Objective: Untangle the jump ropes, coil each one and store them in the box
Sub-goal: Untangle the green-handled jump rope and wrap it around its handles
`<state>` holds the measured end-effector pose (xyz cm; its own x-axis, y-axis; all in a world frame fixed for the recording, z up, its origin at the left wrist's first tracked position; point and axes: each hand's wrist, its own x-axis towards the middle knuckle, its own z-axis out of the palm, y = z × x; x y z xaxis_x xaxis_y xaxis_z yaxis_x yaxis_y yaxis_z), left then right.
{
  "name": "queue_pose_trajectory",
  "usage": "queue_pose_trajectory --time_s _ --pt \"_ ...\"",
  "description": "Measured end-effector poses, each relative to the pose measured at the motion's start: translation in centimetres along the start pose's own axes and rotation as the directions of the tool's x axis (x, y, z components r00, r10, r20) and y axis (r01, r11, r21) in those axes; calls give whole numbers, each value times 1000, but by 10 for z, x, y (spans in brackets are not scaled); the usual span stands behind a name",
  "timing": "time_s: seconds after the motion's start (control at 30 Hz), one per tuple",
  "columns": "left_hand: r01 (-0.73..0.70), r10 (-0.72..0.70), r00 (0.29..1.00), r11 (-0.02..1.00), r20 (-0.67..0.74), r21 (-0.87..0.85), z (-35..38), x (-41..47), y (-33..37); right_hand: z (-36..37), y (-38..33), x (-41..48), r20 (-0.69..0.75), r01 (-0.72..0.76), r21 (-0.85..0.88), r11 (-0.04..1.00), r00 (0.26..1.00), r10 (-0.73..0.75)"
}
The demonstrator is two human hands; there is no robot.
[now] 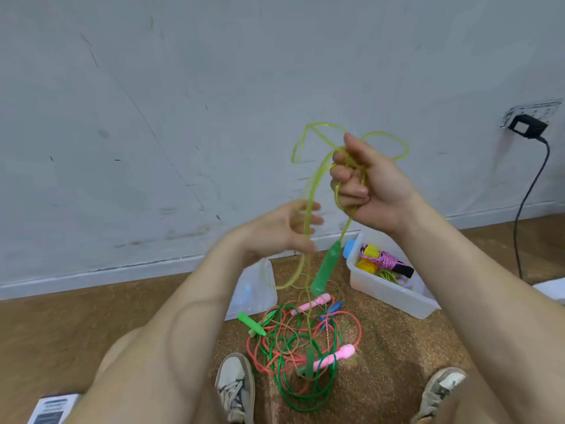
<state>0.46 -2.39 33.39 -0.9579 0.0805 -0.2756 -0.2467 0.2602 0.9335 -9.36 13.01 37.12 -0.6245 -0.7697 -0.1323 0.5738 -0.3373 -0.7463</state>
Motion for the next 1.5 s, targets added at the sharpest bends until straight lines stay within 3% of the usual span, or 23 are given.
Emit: queue_pose_trajectory --time_s 0.07,0.13,0.2,0.27,0.3,0.33,0.4,0.43,0.47,0.53,0.6,0.7,0.9,1.03,1.17,1.27,1.37,1.5 --pt "45 -77 975 987 207 151 9 7 -11 2 -6 -2 20 34 77 996 999 -36" --pt "92 -205 924 938 323 333 8 9 -19 -5 -15 -2 -17 100 165 981 995 -99" --pt "142 -358 892 803 277 579 -1 10 -28 -20 -27 -3 -111 180 231 956 981 -158" --pt "246 -478 869 644 129 724 -14 6 -33 -34 -36 -4 -243 204 128 971 955 -169" --pt "291 -494 865 642 91 710 -19 1 -31 -40 -37 -4 -326 160 -12 987 933 -155" --pt "313 -466 880 708 87 633 -22 -2 -27 -46 -36 -3 -409 67 -174 982 903 -134" --pt "235 -276 955 930 113 283 -25 -10 -11 -51 -26 0 -518 -167 -407 898 852 -77" --pt "147 -151 984 988 97 44 -23 -14 0 -50 -18 1 -536 -247 -461 852 843 -46" --pt "48 -41 998 985 44 -167 -21 -17 11 -47 -10 2 -536 -296 -488 821 844 -14" --pt "-86 54 994 917 -91 -389 -14 -16 22 -39 4 4 -497 -329 -476 816 866 59" --pt "-76 13 986 921 -164 -382 -2 -7 19 -31 13 7 -416 -309 -373 875 899 140" --pt "46 -73 989 978 -131 -201 18 6 6 -20 19 8 -272 -239 -156 958 943 191" --pt "1 -12 999 957 -36 -290 21 9 6 -9 15 4 -206 -78 119 990 973 102" --pt "45 -37 998 979 44 -199 24 4 6 -13 16 9 -268 -109 94 990 955 130" --pt "-40 3 995 935 -105 -353 18 4 11 -26 12 9 -378 -244 -115 963 907 185" --pt "-177 45 970 810 -241 -559 8 4 15 -34 9 5 -384 -423 -372 826 880 278" --pt "-260 63 953 675 -297 -690 0 4 19 -31 8 0 -402 -496 -599 629 865 299" --pt "-294 83 949 589 -305 -753 -3 2 22 -37 14 0 -493 -491 -866 92 870 -1"
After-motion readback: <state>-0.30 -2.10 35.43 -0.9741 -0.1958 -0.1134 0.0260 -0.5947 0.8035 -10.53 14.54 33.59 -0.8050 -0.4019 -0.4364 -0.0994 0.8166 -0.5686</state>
